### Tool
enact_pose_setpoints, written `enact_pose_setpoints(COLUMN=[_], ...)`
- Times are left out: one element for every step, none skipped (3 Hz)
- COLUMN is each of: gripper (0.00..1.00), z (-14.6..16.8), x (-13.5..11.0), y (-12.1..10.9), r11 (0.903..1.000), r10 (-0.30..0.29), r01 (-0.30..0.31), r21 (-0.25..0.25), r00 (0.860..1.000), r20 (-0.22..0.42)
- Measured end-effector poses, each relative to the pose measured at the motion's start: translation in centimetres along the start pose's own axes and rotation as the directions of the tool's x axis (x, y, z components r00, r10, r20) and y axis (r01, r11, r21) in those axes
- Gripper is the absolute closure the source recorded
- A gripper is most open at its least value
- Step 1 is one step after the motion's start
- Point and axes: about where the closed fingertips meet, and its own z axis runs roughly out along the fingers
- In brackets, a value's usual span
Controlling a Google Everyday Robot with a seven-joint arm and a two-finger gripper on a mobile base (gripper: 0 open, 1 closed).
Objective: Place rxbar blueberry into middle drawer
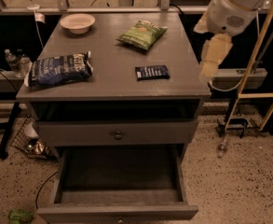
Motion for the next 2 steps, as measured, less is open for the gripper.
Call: enact_pose_setpoints(gripper=[0.0,0.0], z=[3.9,8.3], x=[-1.4,-2.6], y=[-3.2,-5.9], r11=[1.0,0.9991], r10=[-0.001,0.027], r01=[0.0,-0.027], r21=[-0.005,-0.032], r00=[1.0,1.0], r20=[-0.02,-0.007])
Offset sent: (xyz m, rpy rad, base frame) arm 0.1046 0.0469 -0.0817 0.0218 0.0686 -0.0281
